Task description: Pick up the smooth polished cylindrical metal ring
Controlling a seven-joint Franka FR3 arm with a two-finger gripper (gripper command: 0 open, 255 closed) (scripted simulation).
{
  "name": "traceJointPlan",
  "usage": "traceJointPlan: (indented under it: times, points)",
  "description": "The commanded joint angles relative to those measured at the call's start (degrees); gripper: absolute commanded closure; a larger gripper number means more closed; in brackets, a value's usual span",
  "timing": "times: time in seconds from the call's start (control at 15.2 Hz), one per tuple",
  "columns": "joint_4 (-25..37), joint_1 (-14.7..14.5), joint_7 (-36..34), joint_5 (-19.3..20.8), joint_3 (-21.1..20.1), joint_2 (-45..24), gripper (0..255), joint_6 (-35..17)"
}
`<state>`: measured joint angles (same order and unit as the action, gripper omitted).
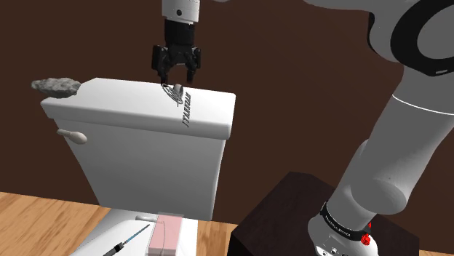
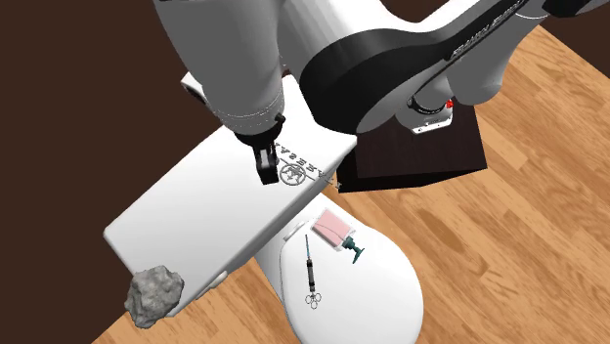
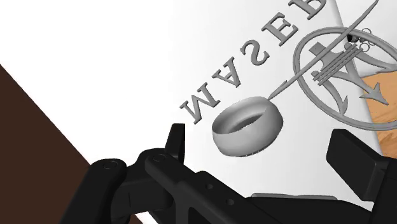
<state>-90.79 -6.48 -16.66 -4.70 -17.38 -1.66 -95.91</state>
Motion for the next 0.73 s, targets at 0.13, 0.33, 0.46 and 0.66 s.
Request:
traceJointPlan:
  times: [0.13, 0.33, 0.46, 0.66]
  points:
    - [-3.30, -0.01, 0.27, -0.15, -0.02, 0.33, 0, -3.06]
    - [-5.63, 0.01, 0.49, -0.27, 0.00, 0.61, 0, -5.10]
    - [-5.71, 0.01, 0.51, -0.28, 0.00, 0.63, 255, -5.16]
    - [-5.64, 0.01, 0.50, -0.27, 0.00, 0.63, 255, -5.10]
